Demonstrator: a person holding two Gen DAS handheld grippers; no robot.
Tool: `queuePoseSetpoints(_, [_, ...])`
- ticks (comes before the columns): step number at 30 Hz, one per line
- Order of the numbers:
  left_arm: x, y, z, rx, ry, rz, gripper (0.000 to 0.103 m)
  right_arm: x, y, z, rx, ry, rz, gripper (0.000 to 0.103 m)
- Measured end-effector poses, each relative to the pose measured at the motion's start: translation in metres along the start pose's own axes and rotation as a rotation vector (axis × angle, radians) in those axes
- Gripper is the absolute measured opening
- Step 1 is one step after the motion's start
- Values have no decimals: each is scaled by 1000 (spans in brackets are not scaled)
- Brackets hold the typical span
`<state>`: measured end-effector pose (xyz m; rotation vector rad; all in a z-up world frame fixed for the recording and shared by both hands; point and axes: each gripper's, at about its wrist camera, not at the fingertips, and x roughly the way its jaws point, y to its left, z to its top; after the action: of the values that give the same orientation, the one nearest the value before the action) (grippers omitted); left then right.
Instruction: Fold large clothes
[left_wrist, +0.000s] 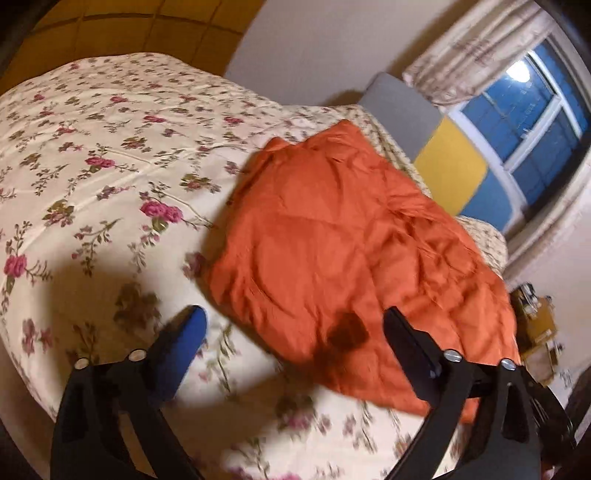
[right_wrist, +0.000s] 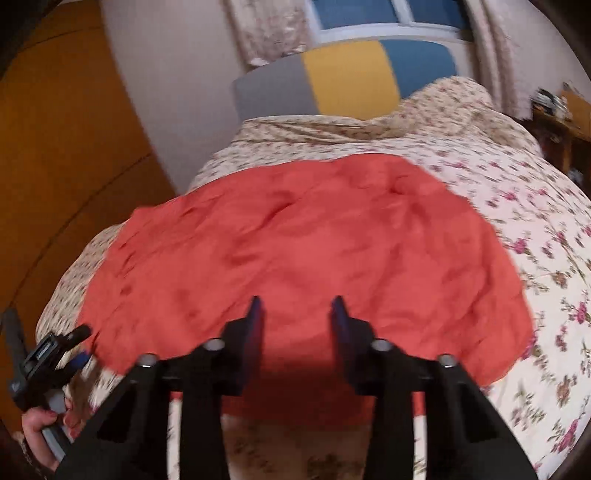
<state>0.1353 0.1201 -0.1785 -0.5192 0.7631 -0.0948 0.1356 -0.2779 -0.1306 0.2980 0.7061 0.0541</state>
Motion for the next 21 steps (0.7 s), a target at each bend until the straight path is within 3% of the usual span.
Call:
queuePoseSetpoints(3, [4, -6, -6, -13, 56, -79, 80, 5, 23, -4, -64, 16, 26, 18])
queuePoseSetpoints(6, [7, -4, -8, -70, 74, -119, 80, 17, 37, -8, -95, 35, 27, 15])
queuePoseSetpoints(11, [15, -5, -1, -72, 77, -161, 80, 57, 46, -27, -193, 118, -49, 14])
queuePoseSetpoints(14, [22, -2, 3, -109, 65, -187, 80, 68, 49, -39, -280, 102, -72, 14])
queuePoseSetpoints(21, [32, 1, 8, -200, 10, -216, 80, 70, 34, -46, -223, 69, -32, 14])
